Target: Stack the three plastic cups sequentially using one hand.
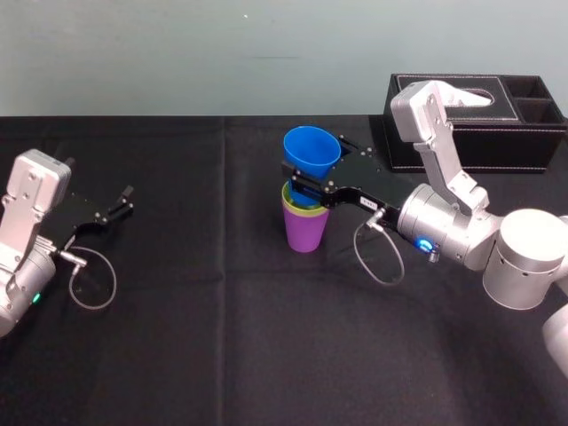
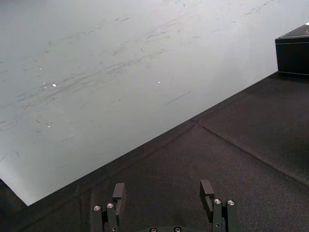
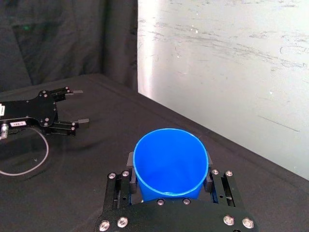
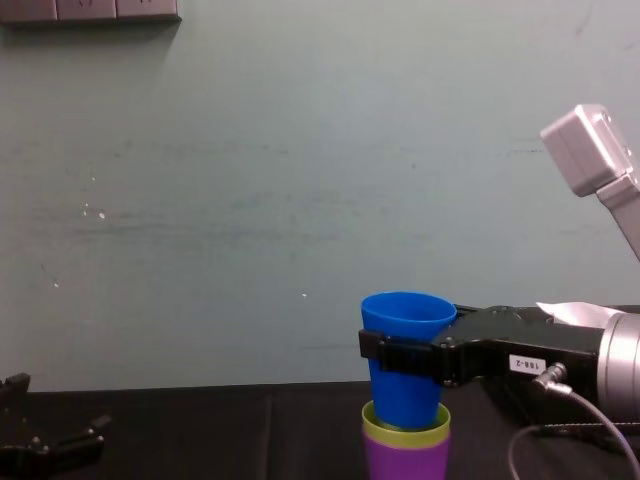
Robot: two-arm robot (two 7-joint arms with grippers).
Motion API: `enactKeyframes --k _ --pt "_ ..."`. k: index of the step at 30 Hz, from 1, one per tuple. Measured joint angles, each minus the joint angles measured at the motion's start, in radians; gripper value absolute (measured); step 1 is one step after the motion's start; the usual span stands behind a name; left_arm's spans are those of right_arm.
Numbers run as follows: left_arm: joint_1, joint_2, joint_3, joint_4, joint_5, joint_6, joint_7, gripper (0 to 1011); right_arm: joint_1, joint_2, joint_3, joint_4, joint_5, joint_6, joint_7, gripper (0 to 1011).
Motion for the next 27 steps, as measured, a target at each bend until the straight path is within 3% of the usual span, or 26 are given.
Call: enactKeyframes --k 21,27 --pt "0.000 0.000 0.000 0.000 0.000 0.000 0.000 1011 0.009 -0.012 -0.005 0.032 -0.014 -0.005 0.003 734" --pt "0.000 0.000 0.000 0.000 0.000 0.000 0.000 1011 0.008 -0.011 -0.005 0.030 -0.013 -0.005 0.004 883"
